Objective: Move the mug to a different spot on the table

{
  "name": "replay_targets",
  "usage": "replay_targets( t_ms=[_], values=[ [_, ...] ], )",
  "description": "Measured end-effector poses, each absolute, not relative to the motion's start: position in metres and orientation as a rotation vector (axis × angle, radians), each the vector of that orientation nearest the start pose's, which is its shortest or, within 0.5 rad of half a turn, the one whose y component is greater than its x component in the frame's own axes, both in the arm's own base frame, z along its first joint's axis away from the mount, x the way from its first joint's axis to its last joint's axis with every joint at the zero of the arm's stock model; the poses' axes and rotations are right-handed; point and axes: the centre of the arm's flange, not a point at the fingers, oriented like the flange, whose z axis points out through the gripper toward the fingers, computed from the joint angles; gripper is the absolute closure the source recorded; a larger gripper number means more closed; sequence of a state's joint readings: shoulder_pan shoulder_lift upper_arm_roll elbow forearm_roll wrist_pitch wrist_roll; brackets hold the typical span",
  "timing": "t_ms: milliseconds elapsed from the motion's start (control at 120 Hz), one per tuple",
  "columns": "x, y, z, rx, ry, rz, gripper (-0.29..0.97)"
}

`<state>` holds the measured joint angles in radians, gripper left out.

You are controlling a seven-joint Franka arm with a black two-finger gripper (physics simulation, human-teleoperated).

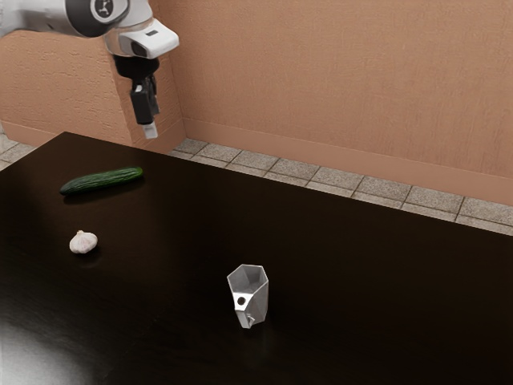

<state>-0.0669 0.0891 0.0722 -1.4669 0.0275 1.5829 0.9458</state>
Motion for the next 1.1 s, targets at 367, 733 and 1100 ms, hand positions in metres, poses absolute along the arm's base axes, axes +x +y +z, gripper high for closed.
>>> replay_targets(
  t_ms=[367, 733, 1100],
  values=[
    [0.568, -0.031, 0.597, -2.794, 1.515, 0.042, 0.00],
    [0.503, -0.159, 0.481, -3.033, 1.198, 0.234, 0.00],
    [0.495, -0.131, 0.423, -3.193, 0.531, 0.215, 0.00]
  ],
)
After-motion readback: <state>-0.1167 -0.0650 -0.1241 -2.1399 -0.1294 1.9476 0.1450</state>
